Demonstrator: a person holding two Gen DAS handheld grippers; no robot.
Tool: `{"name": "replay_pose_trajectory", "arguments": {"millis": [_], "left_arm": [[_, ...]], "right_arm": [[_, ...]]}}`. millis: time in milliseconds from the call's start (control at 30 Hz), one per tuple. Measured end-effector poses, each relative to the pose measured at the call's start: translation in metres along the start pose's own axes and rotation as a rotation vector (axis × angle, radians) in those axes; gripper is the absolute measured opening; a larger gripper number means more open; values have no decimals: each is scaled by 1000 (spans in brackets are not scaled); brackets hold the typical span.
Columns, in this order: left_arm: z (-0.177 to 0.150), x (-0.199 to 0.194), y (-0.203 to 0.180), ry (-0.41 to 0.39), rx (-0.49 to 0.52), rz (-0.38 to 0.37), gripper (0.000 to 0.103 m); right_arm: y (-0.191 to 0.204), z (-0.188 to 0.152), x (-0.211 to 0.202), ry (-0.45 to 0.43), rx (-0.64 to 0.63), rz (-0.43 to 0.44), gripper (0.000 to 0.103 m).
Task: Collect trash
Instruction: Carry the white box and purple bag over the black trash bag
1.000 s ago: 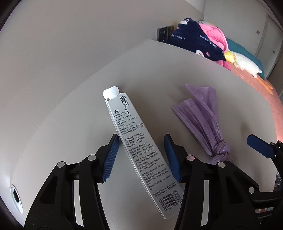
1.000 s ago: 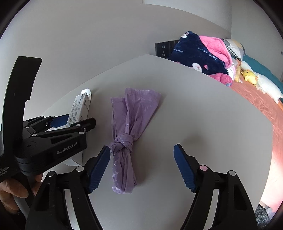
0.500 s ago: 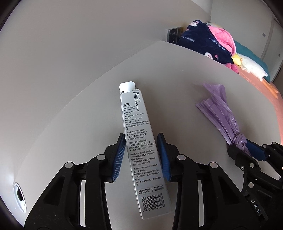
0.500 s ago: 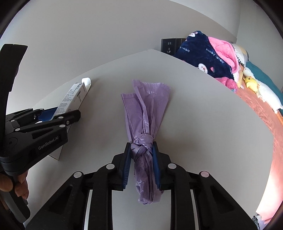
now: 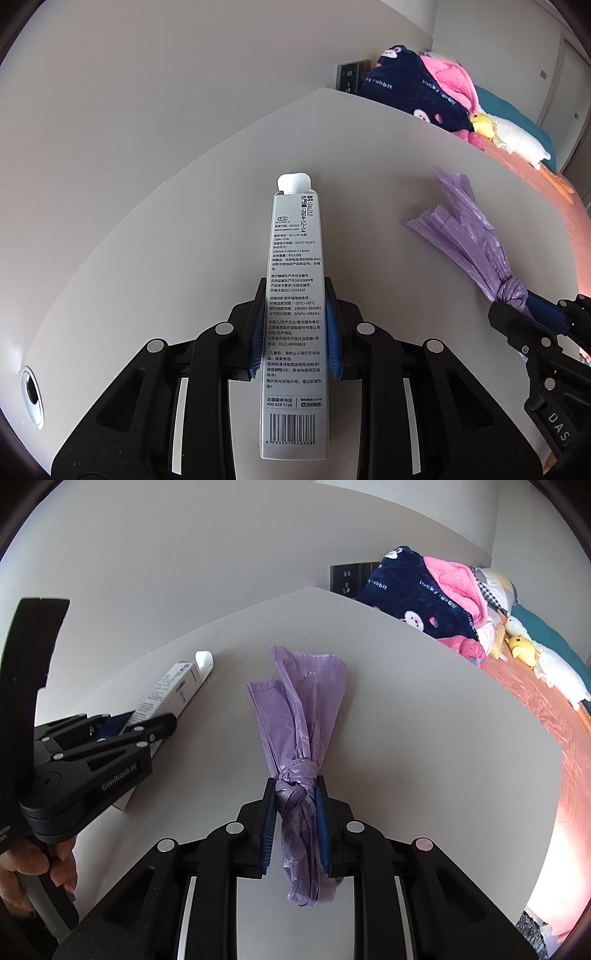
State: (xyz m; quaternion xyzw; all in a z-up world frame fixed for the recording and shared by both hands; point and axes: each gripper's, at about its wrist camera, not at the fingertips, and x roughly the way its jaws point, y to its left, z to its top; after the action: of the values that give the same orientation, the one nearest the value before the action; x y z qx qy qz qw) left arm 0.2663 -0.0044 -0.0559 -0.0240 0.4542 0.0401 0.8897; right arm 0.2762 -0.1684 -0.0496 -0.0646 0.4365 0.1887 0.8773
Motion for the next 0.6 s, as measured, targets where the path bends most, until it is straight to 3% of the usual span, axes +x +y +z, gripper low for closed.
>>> {"name": "replay_pose_trajectory", "arguments": {"millis": [600], "left_arm": [[-31,-61,-25,-50,39,-37,27]], "right_arm": [[-4,-29,-66,-52,14,21,21]]}}
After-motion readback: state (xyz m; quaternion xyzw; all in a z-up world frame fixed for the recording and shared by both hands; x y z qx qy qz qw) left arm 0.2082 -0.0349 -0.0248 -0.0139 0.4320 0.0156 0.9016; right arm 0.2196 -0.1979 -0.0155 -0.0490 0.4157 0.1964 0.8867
